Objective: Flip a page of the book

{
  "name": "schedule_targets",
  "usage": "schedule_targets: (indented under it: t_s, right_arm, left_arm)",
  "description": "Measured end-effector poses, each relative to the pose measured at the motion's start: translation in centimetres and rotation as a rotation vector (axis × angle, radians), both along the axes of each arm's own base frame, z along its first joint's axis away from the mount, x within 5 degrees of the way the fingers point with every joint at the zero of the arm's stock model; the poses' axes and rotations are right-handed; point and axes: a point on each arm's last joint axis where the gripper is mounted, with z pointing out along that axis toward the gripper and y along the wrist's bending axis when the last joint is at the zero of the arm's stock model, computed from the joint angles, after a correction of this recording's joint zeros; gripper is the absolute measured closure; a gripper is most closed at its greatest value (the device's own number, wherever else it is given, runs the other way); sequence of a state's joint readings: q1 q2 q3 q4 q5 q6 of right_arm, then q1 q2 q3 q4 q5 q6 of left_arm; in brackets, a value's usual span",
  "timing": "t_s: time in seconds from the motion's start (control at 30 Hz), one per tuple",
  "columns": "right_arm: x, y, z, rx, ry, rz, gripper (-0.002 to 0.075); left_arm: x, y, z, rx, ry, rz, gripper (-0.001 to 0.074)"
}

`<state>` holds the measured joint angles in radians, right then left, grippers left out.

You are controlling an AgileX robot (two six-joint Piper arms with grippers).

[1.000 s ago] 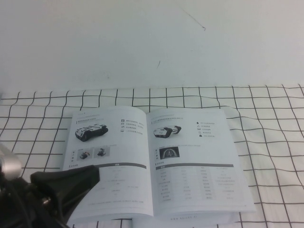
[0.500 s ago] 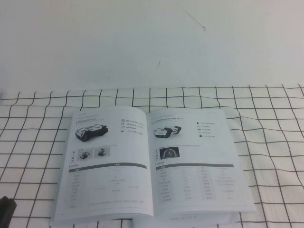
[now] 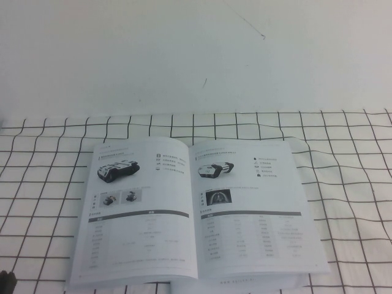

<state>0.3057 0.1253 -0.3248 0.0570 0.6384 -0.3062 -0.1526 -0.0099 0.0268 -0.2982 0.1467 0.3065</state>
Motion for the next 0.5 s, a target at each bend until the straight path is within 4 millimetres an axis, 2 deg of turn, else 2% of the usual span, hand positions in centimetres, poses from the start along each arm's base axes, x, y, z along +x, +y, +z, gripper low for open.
schedule_targets:
  t_s: [0.33,0.5]
  right_arm:
    - [0.0,0.0,0.0,0.000,0.000,0.000,0.0726]
    - [0.0,0.0,0.0,0.000,0.000,0.000,0.0726]
  left_arm:
    - [-0.2,0.2,-1.4,-0.083,0.176,0.044,0.0737]
    - [-0.2,0.5,-1.5,-0.130,0.192,0.098,0.0737]
